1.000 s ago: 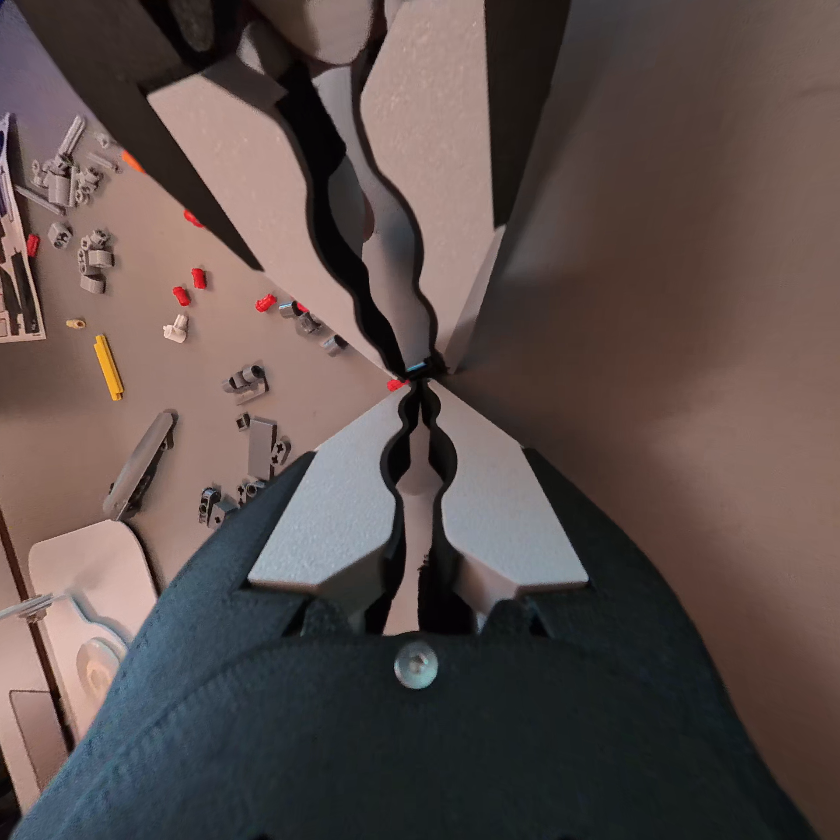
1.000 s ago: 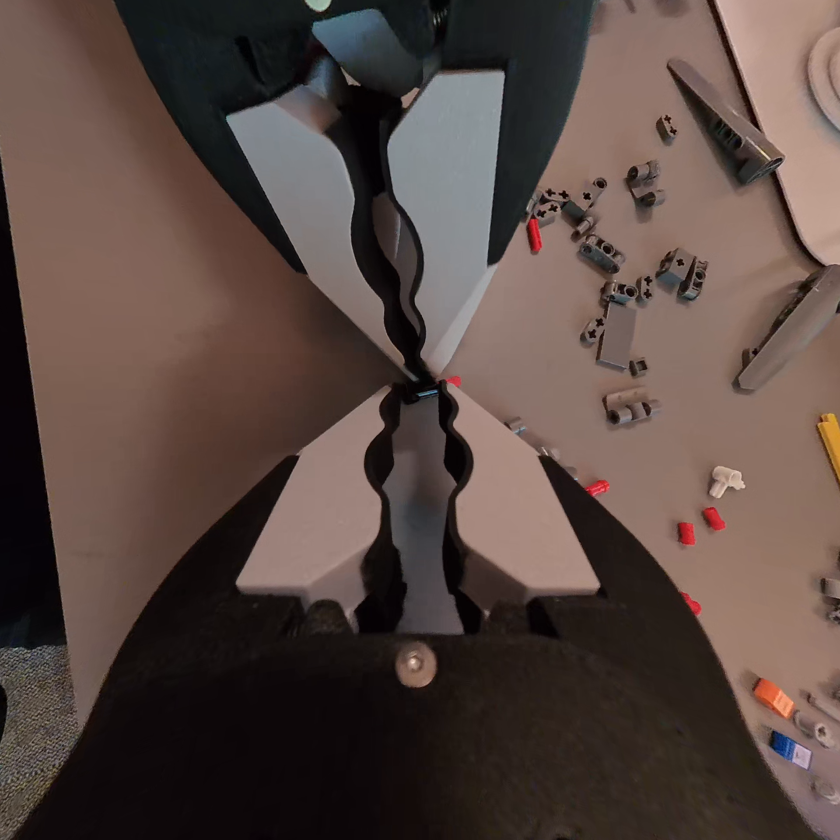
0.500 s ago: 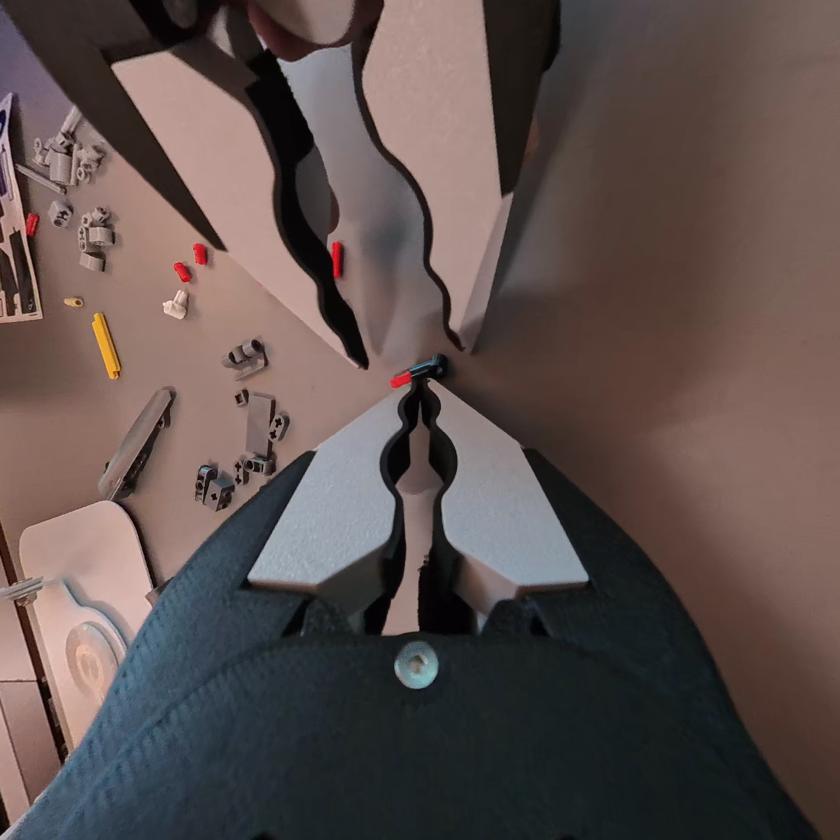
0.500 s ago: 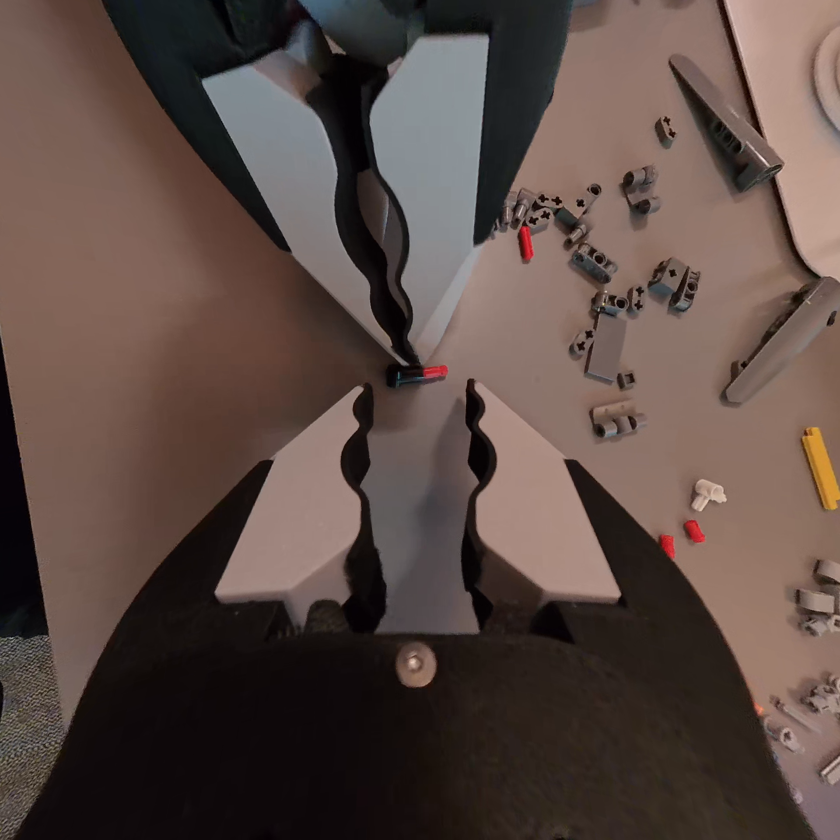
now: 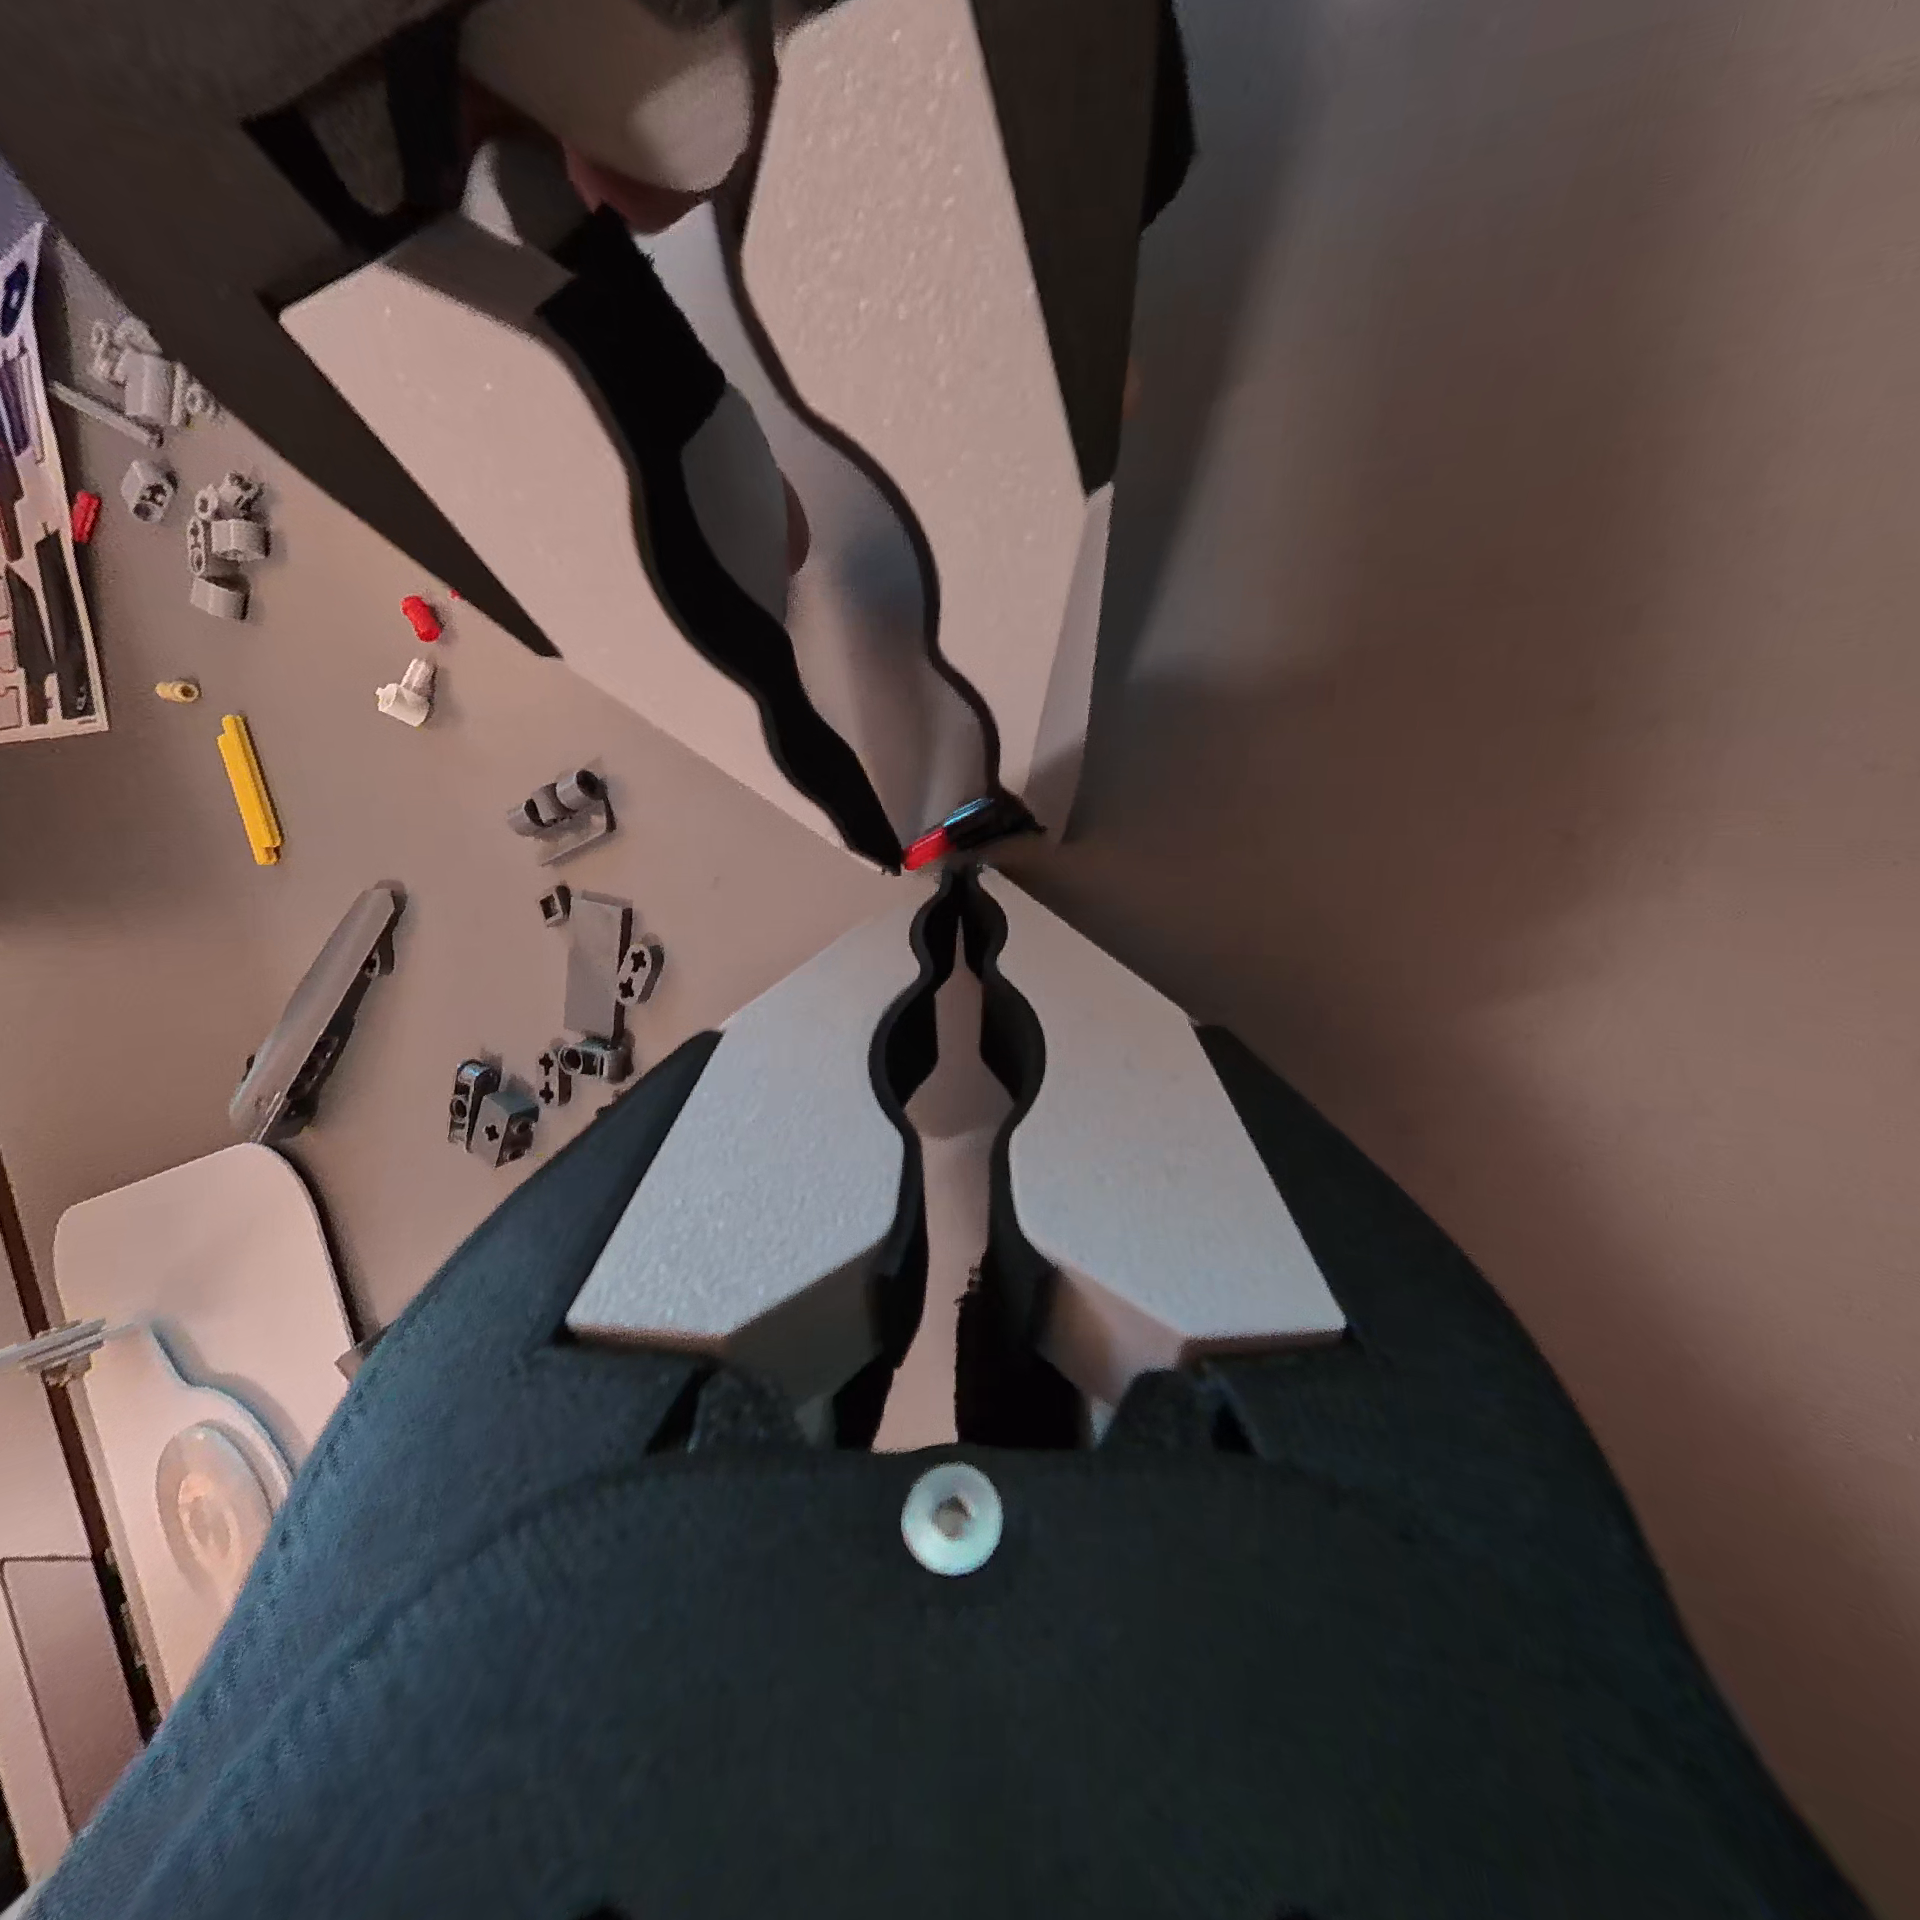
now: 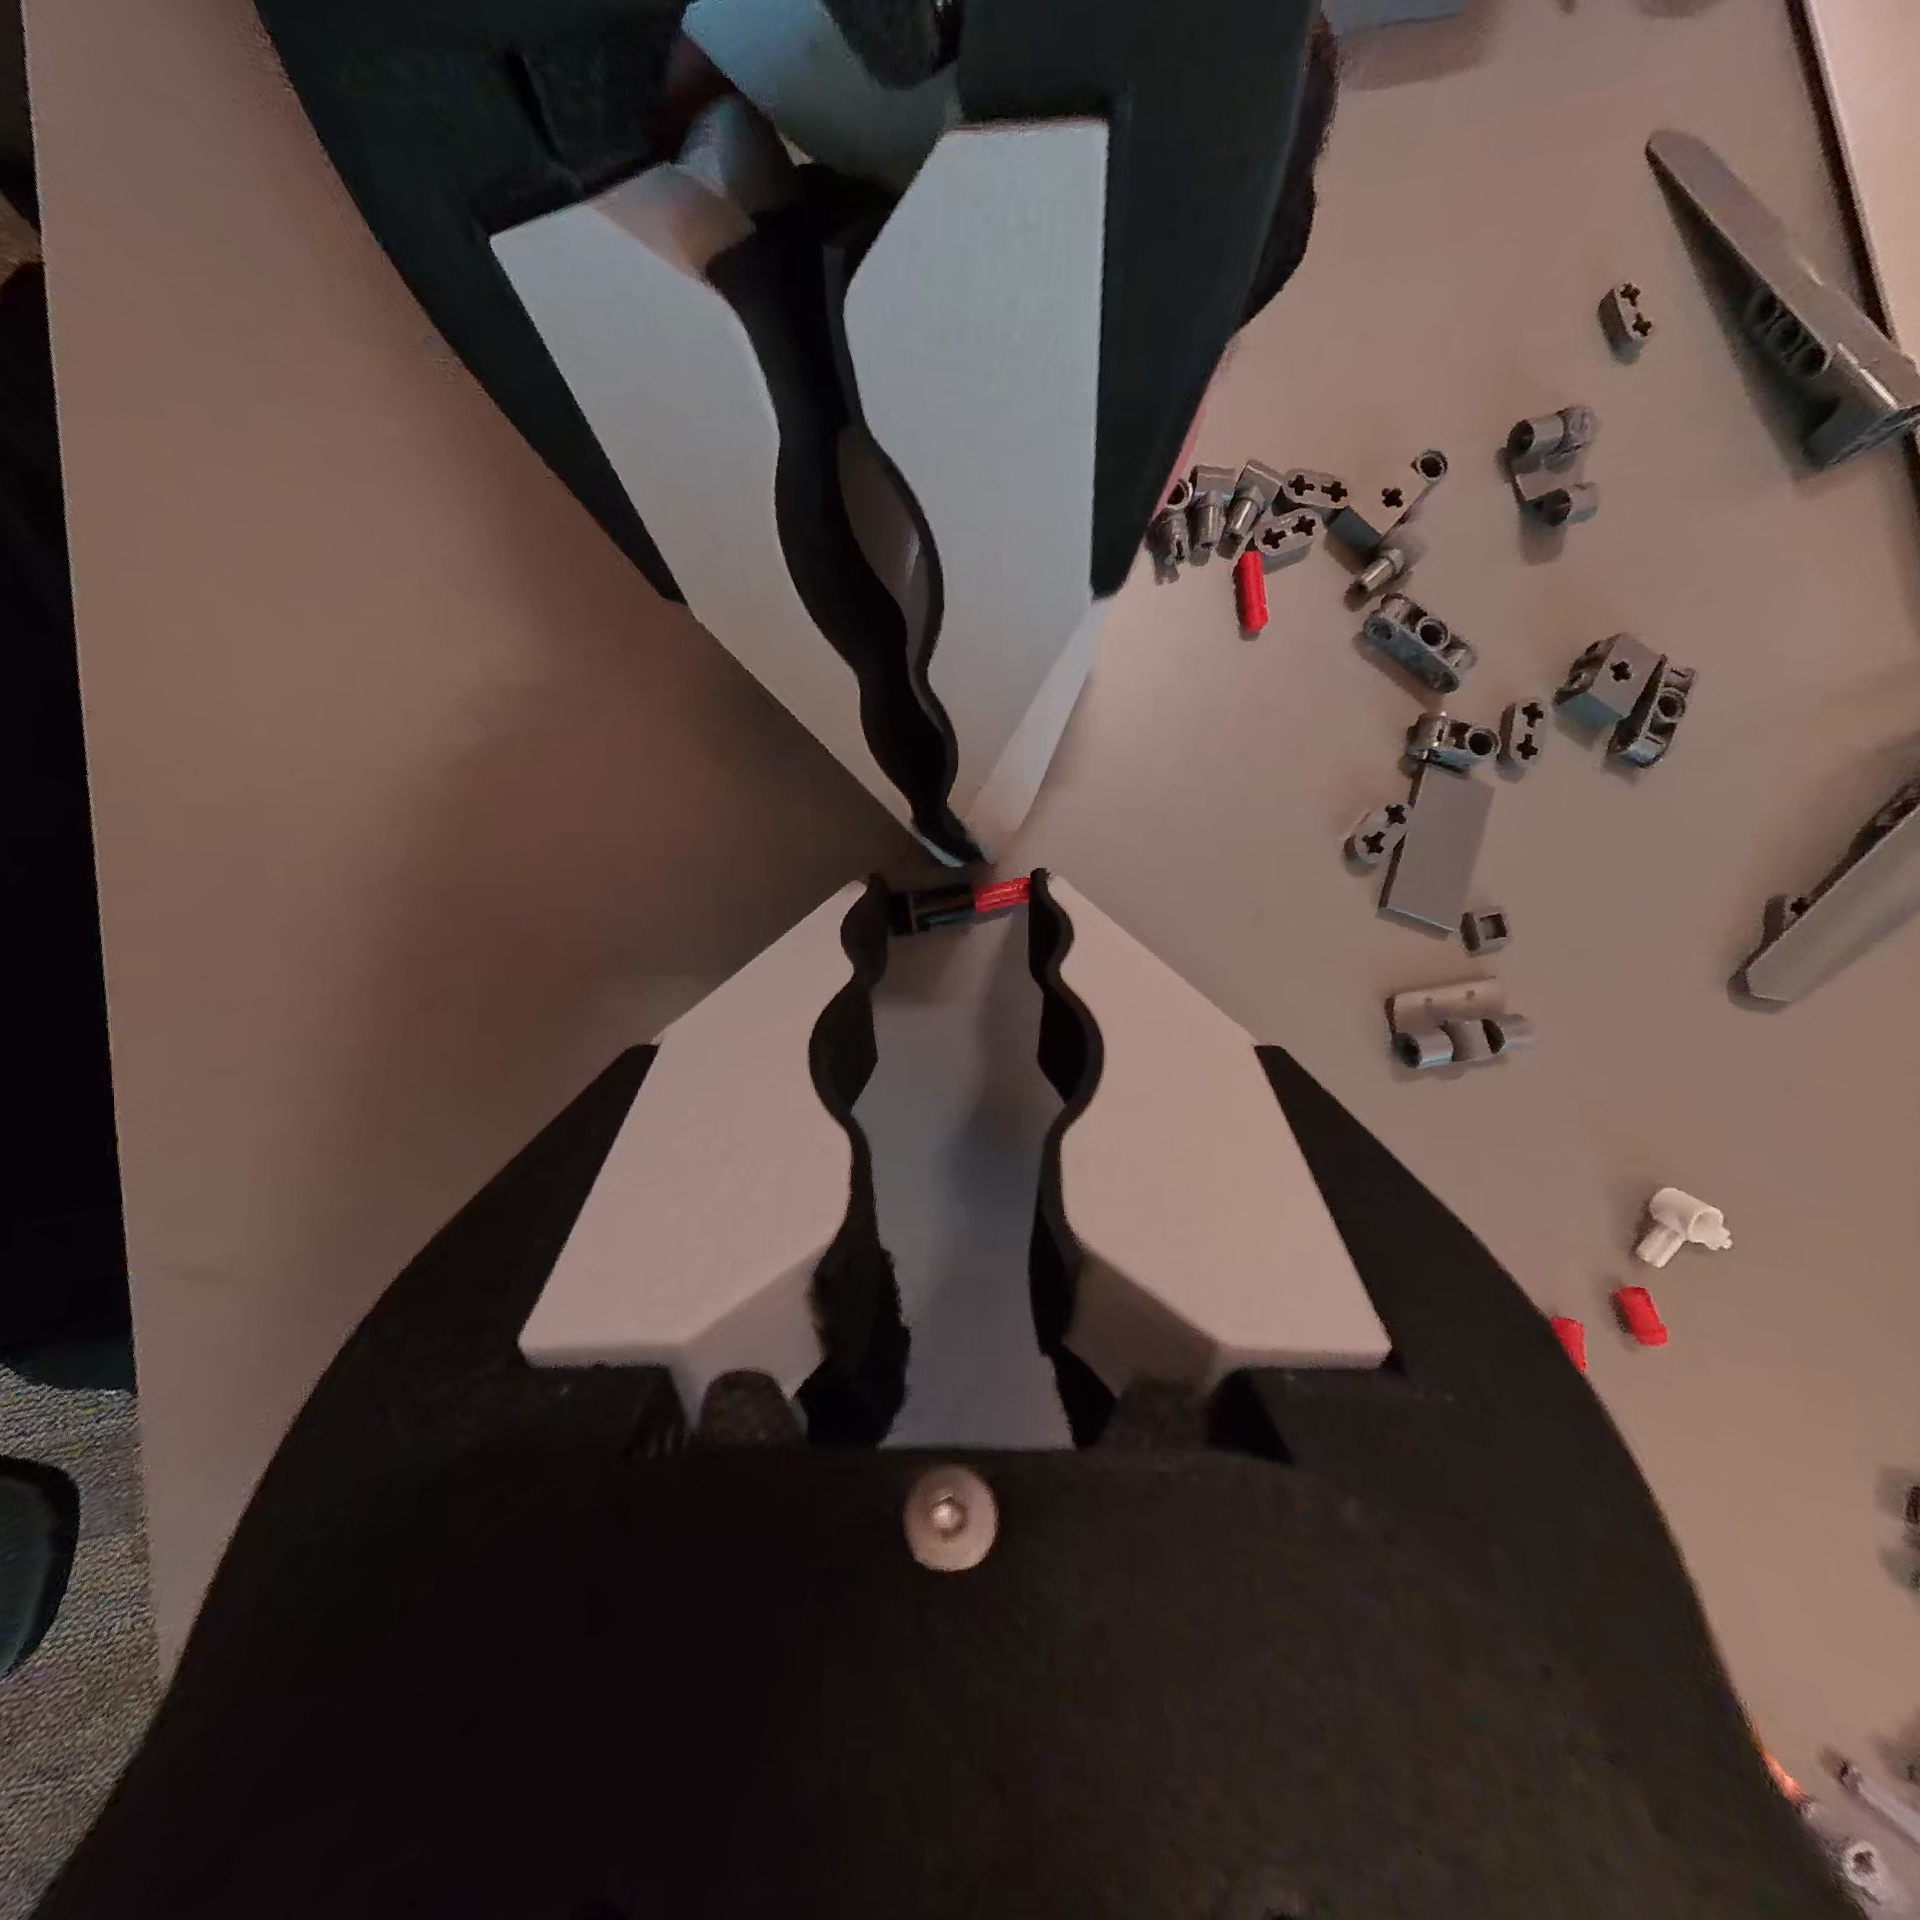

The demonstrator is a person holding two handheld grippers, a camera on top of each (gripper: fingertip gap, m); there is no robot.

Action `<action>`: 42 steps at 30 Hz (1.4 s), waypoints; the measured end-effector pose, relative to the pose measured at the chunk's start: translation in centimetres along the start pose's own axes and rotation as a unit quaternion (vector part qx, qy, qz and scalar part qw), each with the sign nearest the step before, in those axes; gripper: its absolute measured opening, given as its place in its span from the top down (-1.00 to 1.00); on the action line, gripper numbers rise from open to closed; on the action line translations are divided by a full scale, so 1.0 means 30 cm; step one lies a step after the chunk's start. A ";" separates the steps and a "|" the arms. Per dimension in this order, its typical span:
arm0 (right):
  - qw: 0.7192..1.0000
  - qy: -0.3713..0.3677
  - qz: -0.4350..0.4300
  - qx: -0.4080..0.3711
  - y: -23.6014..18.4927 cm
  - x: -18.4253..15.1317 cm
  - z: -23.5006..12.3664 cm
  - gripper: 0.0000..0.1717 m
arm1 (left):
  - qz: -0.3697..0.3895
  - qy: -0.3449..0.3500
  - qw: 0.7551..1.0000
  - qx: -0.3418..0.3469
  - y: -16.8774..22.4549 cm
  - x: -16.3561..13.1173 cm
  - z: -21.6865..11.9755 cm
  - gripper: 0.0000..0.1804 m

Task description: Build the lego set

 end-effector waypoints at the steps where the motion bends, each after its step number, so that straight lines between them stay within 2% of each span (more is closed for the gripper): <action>1: 1.000 0.002 -0.002 -0.003 0.000 0.002 0.001 0.72 | -0.002 -0.001 1.000 0.001 -0.003 -0.003 -0.003 1.00; 5: 0.999 0.006 -0.028 -0.027 -0.005 0.012 0.003 0.73 | -0.036 -0.009 0.999 0.013 -0.026 -0.019 -0.023 1.00; 6: 0.998 0.008 -0.036 -0.041 -0.005 0.018 -0.001 0.91 | -0.053 -0.008 0.998 0.016 -0.036 -0.022 -0.031 1.00; 7: 0.997 0.014 -0.049 -0.060 -0.005 0.029 -0.008 0.99 | -0.071 -0.005 0.997 0.017 -0.045 -0.024 -0.040 1.00; 11: 0.990 0.015 -0.076 -0.115 -0.005 0.049 -0.030 1.00 | -0.152 0.017 0.988 0.000 -0.064 -0.025 -0.077 1.00; 15: 0.991 0.022 -0.062 -0.115 0.002 0.047 -0.048 1.00 | -0.150 0.006 0.989 0.015 -0.083 -0.063 -0.091 1.00; 18: 0.991 0.018 -0.064 -0.118 0.008 0.047 -0.055 1.00 | -0.146 -0.004 0.989 -0.002 -0.066 -0.088 -0.092 1.00; 19: 0.992 0.017 -0.064 -0.111 0.003 0.049 -0.055 0.99 | -0.141 -0.006 0.990 -0.002 -0.063 -0.092 -0.094 1.00; 21: 0.994 0.002 -0.065 -0.087 -0.010 0.040 -0.044 0.76 | -0.133 -0.009 0.991 -0.002 -0.057 -0.095 -0.099 1.00; 27: 0.985 -0.081 -0.132 -0.077 0.018 0.032 -0.020 0.75 | -0.130 -0.004 0.991 0.010 -0.080 -0.100 -0.127 1.00; 30: 0.984 -0.110 -0.134 -0.037 0.035 0.025 -0.003 0.78 | -0.128 0.002 0.992 0.021 -0.101 -0.101 -0.157 1.00; 32: 0.984 -0.120 -0.132 -0.005 0.036 0.021 0.007 0.92 | -0.123 0.001 0.992 0.036 -0.121 -0.109 -0.181 1.00; 34: 0.984 -0.127 -0.128 0.019 0.035 0.021 0.009 0.93 | -0.119 -0.002 0.992 0.049 -0.140 -0.125 -0.213 1.00; 38: 0.985 -0.119 -0.112 0.047 0.029 0.023 0.009 0.95 | -0.128 -0.006 0.986 0.107 -0.185 -0.186 -0.324 1.00; 42: 0.987 -0.104 -0.103 0.059 0.019 0.021 0.006 0.95 | -0.131 -0.057 0.977 0.159 -0.192 -0.325 -0.477 1.00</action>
Point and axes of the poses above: each gripper's, where its closed fingertips meet, z out along the fingers, x out of its top, y = z × x across the jaws, the point moved 2 cm from there along -z, back along the fingers, and after that the axes turned 11 degrees about x, right-handed, at the moved point
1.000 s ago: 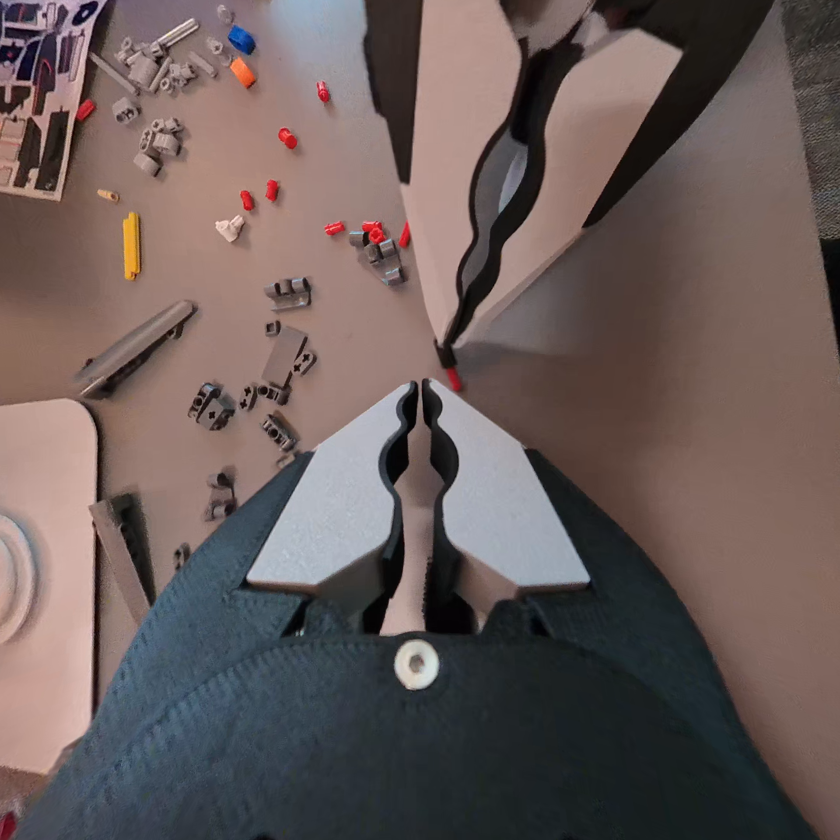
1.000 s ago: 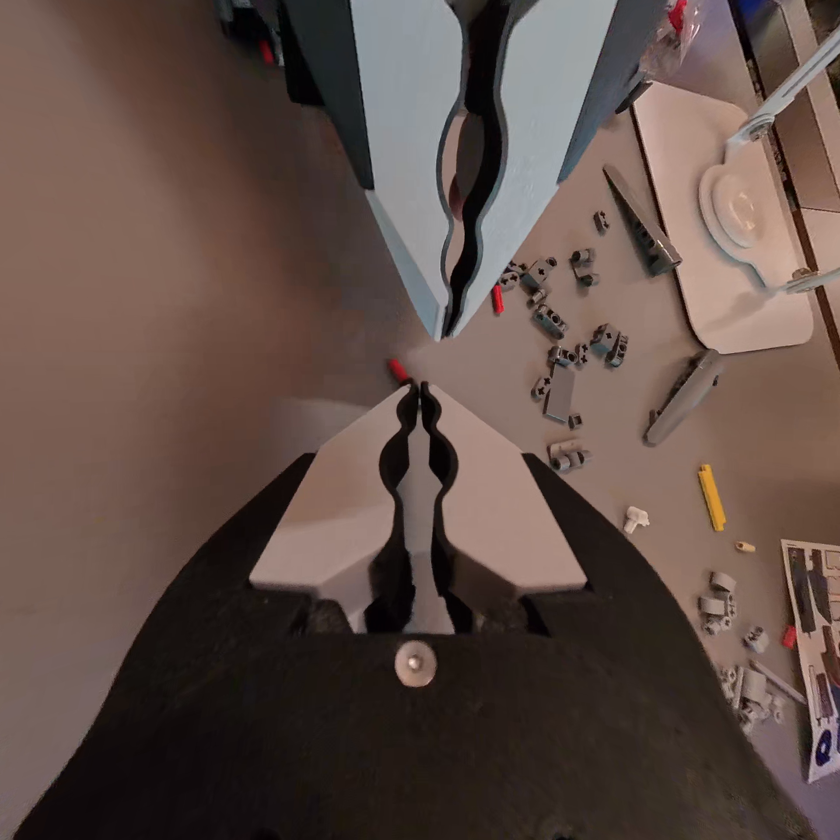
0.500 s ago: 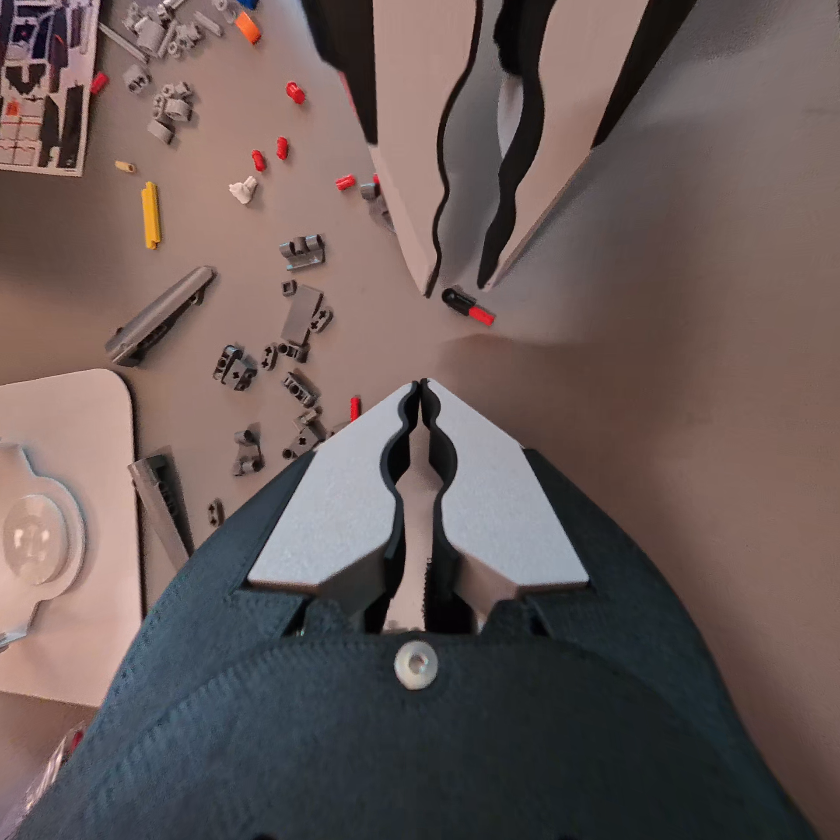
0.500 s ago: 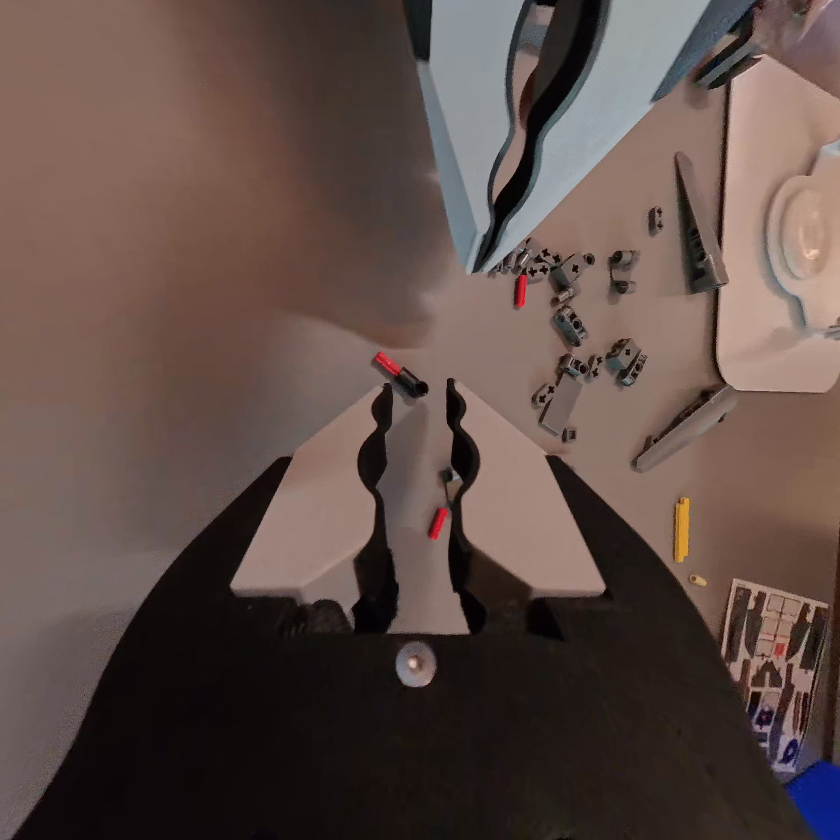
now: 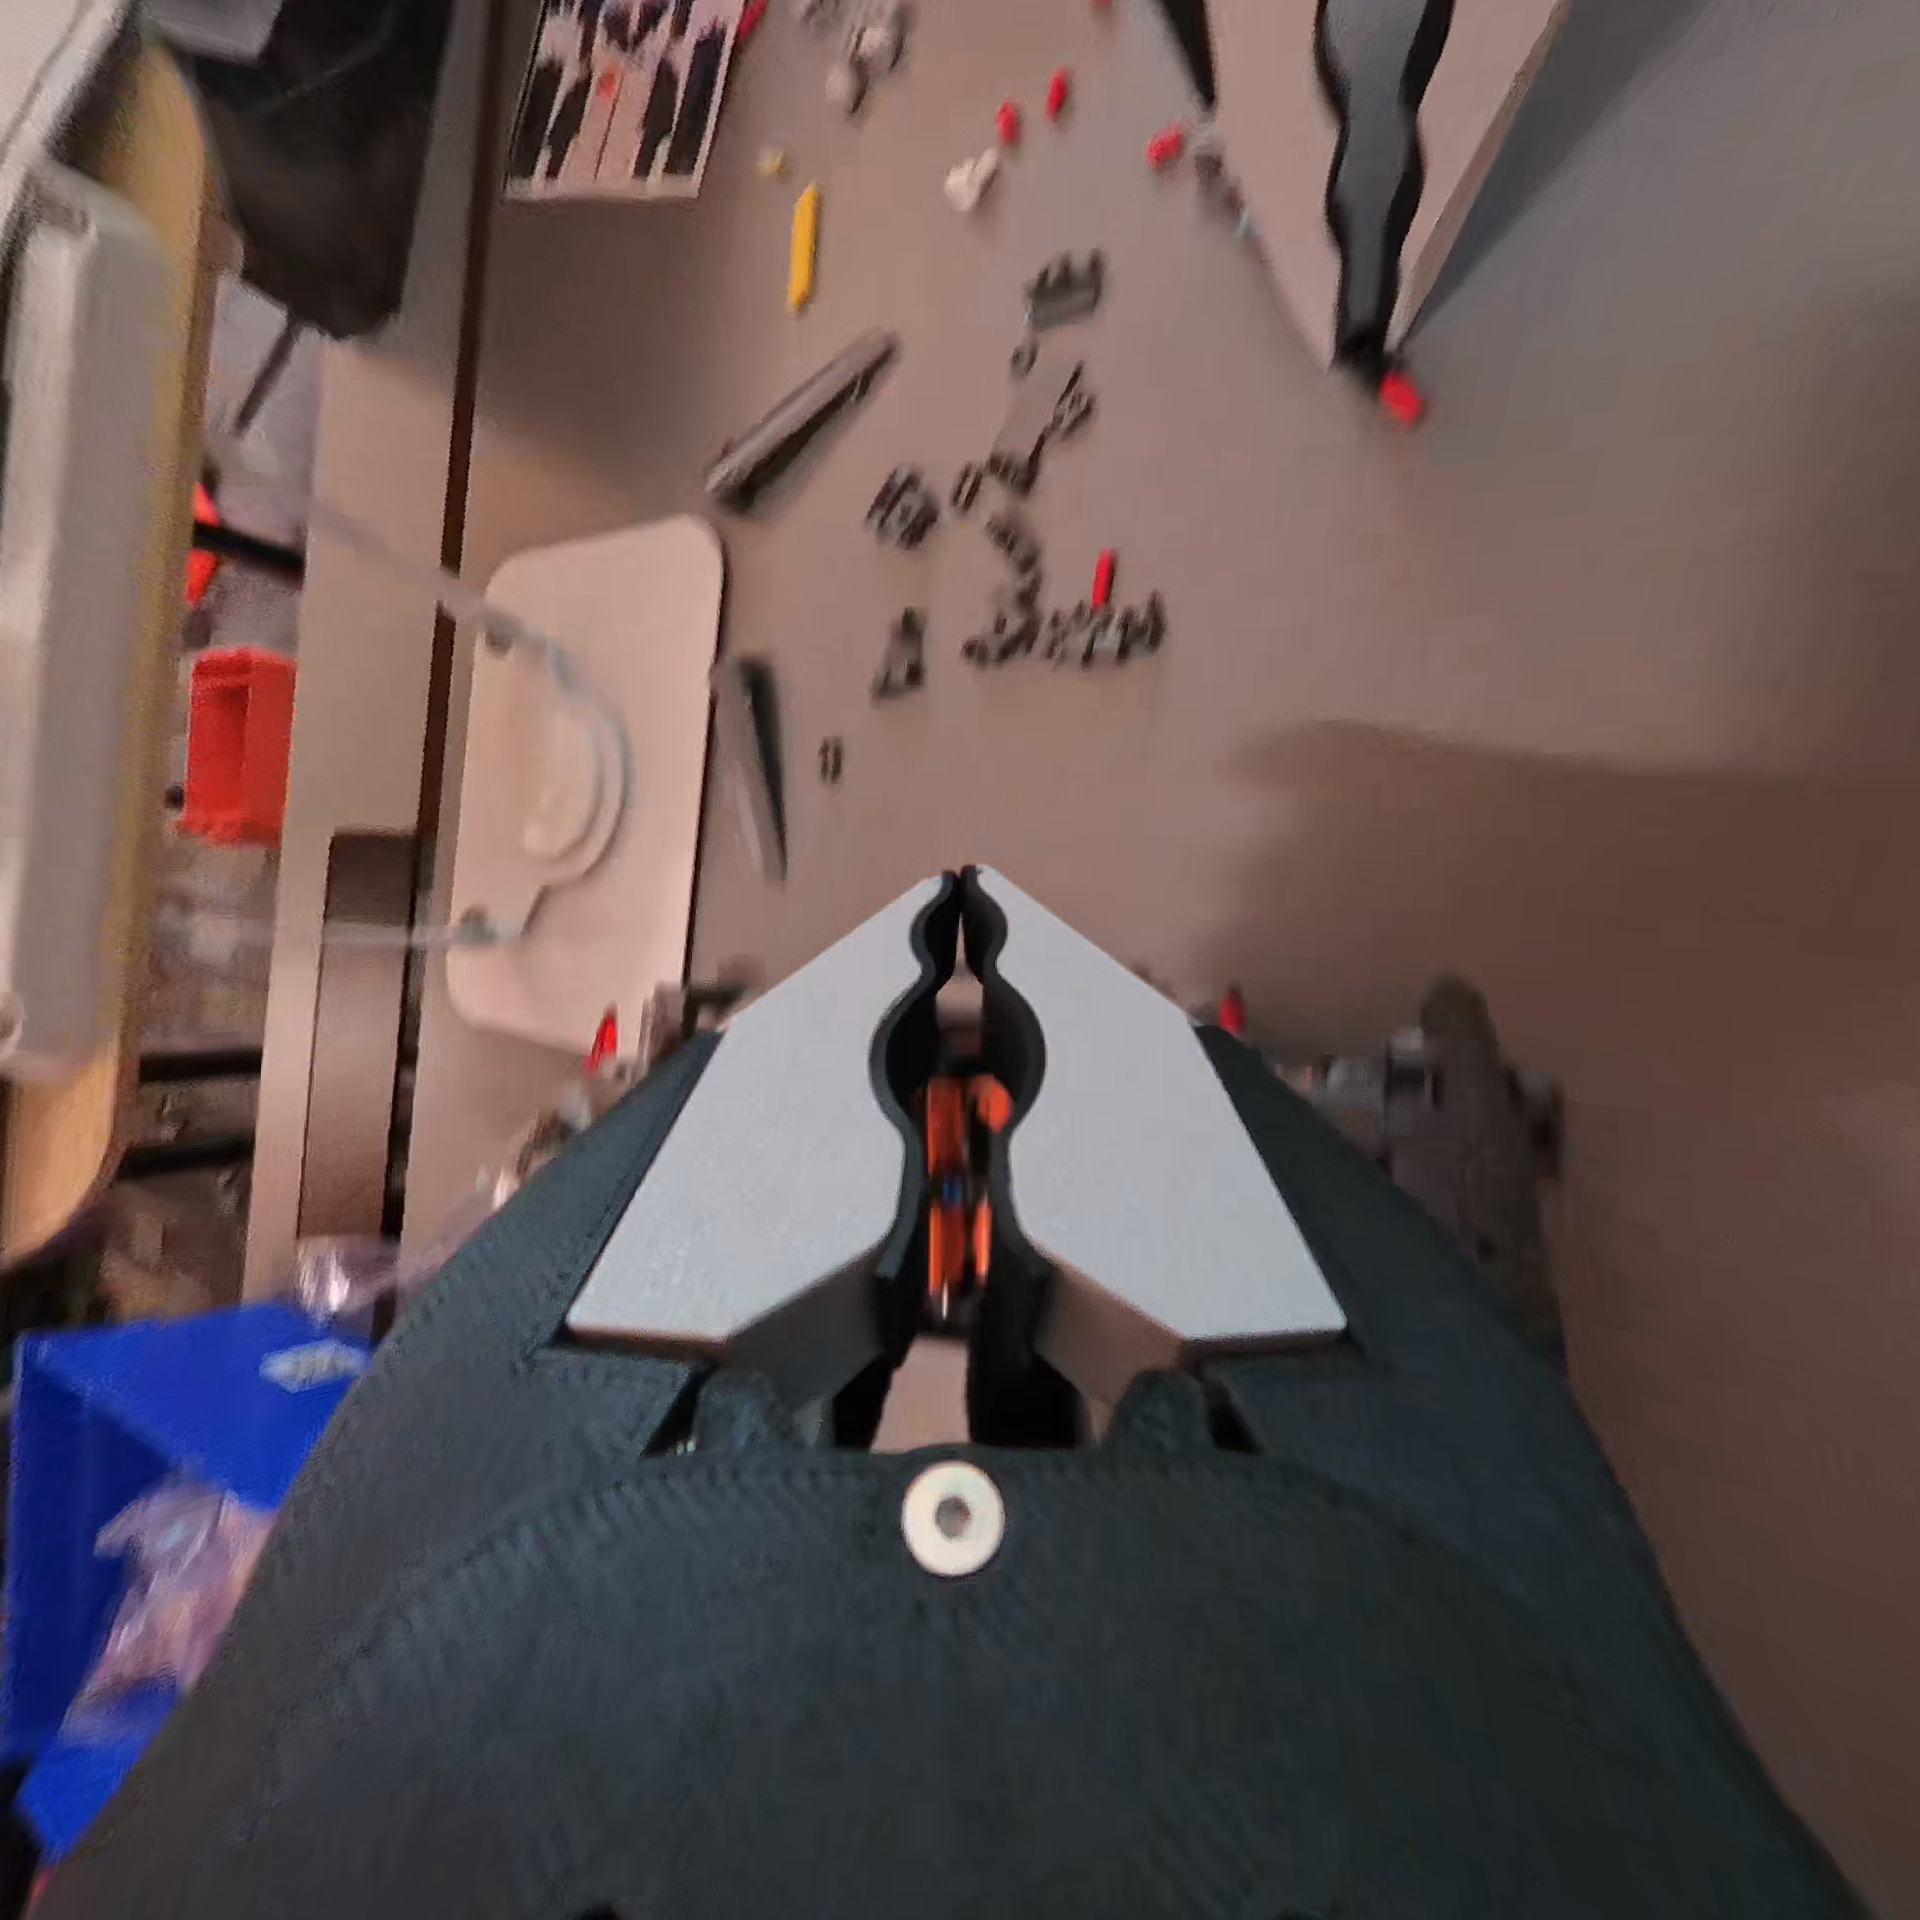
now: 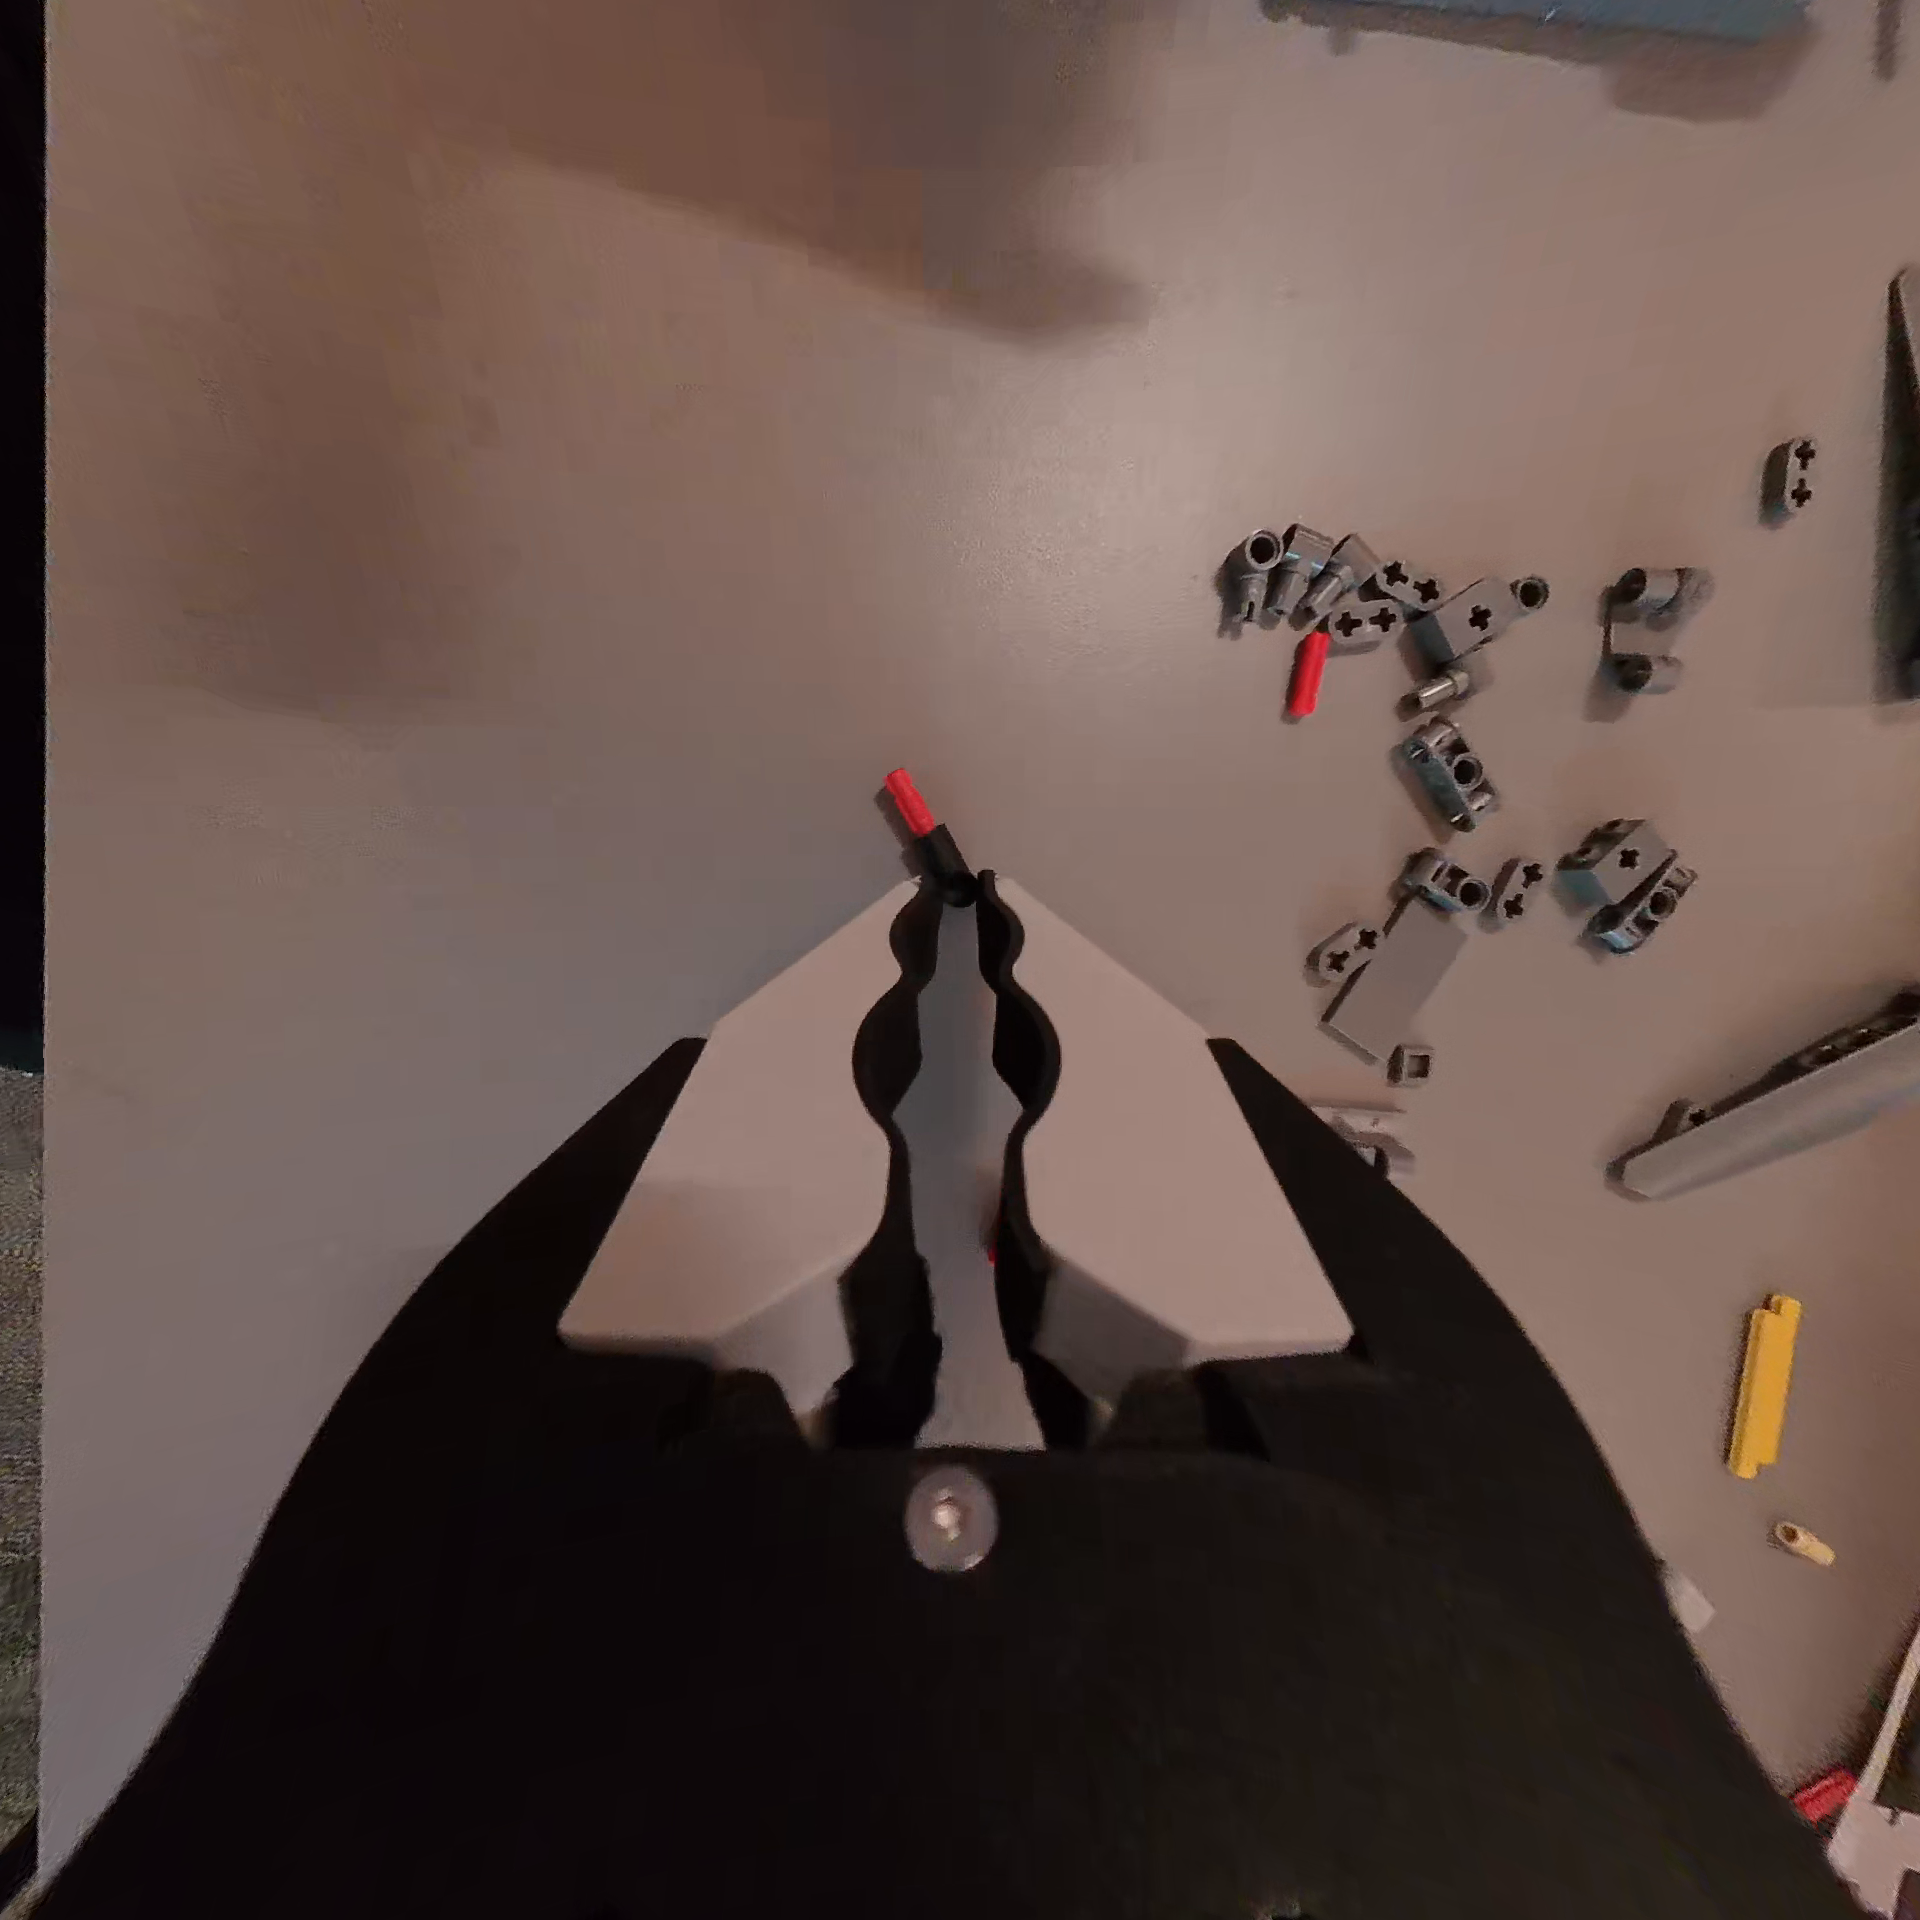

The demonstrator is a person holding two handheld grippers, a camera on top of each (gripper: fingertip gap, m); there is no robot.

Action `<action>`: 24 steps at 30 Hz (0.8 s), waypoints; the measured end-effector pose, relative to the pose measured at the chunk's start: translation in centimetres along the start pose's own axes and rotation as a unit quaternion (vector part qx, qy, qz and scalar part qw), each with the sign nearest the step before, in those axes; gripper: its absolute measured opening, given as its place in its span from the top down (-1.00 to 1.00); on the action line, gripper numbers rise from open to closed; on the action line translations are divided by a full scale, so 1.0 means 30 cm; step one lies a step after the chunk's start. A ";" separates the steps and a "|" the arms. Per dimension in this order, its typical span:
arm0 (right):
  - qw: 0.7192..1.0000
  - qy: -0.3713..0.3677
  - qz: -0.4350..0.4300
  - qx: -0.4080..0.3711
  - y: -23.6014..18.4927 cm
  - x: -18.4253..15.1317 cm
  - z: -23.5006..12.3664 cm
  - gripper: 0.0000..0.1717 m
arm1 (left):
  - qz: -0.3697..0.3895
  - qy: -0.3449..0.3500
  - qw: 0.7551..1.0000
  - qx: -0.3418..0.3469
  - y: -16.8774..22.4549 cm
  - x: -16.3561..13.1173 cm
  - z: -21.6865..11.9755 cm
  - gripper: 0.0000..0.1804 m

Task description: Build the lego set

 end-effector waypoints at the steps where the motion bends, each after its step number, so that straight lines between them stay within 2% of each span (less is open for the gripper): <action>1: 1.000 0.005 0.001 -0.002 0.002 0.001 -0.001 0.95 | -0.001 -0.017 1.000 0.000 -0.009 -0.044 -0.036 1.00; 5: 0.999 0.034 0.003 0.002 0.000 0.013 -0.002 0.96 | 0.004 -0.094 0.995 -0.022 -0.008 -0.232 -0.164 1.00; 8: 0.998 0.055 -0.001 0.000 0.002 0.032 -0.002 0.96 | 0.002 -0.136 0.989 -0.062 0.044 -0.360 -0.223 1.00; 12: 0.996 0.093 -0.008 0.001 0.012 0.084 -0.008 0.95 | -0.023 -0.140 0.984 -0.109 0.141 -0.430 -0.212 1.00; 19: 0.987 0.156 -0.025 0.006 0.033 0.193 -0.033 0.95 | -0.076 -0.077 0.986 -0.126 0.231 -0.401 -0.162 1.00; 24: 0.981 0.194 -0.024 0.009 0.050 0.255 -0.038 0.95 | -0.098 -0.065 0.986 -0.116 0.253 -0.386 -0.111 1.00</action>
Point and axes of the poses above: each gripper's, where its closed fingertips meet, z out along the fingers, x out of its top, y = z × x across the jaws, the point moved 2 cm from there along -z, back along the fingers, and after that the axes turned 11 degrees about x, right-handed, at the moved point
